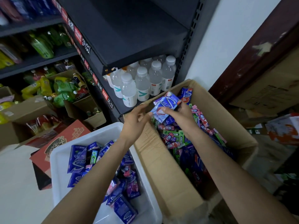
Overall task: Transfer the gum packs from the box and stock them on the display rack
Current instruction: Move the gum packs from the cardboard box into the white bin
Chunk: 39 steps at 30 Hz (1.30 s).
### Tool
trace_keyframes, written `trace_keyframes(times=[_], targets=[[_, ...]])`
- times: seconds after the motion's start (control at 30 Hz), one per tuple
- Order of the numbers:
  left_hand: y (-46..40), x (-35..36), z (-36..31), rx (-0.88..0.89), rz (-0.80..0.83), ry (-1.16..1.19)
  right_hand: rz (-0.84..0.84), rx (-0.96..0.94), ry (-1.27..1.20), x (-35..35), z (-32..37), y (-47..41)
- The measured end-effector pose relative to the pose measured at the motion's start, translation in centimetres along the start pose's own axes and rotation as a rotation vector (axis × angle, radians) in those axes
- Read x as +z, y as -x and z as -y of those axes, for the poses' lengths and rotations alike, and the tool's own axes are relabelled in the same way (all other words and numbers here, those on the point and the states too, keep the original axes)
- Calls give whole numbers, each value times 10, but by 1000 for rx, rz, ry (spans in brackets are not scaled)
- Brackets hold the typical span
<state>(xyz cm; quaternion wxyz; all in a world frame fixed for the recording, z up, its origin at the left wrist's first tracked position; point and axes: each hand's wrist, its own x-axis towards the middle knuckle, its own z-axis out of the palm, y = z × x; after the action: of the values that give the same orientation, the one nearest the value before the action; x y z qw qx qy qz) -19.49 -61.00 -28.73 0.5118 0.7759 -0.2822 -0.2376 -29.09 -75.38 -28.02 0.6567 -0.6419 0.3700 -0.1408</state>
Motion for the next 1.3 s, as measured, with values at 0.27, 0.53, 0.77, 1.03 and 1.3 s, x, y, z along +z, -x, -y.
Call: trace_keyframes(times=[0.27,0.53,0.77,1.03,1.3], targets=[[63,-79,20,-53,9,45,146,-7,-67,88,15,84],[145,-145,99,-222,123,-40,195,110,149,171,-52,146],[178,-148,139,-265,280,-423,88,8,466,173,-80,186],[167,-119,114,-122,140,-571,-38,-24,725,144,-90,175],[110,-53,32,-32,98,-127,-278,-189,278,55,-32,141]])
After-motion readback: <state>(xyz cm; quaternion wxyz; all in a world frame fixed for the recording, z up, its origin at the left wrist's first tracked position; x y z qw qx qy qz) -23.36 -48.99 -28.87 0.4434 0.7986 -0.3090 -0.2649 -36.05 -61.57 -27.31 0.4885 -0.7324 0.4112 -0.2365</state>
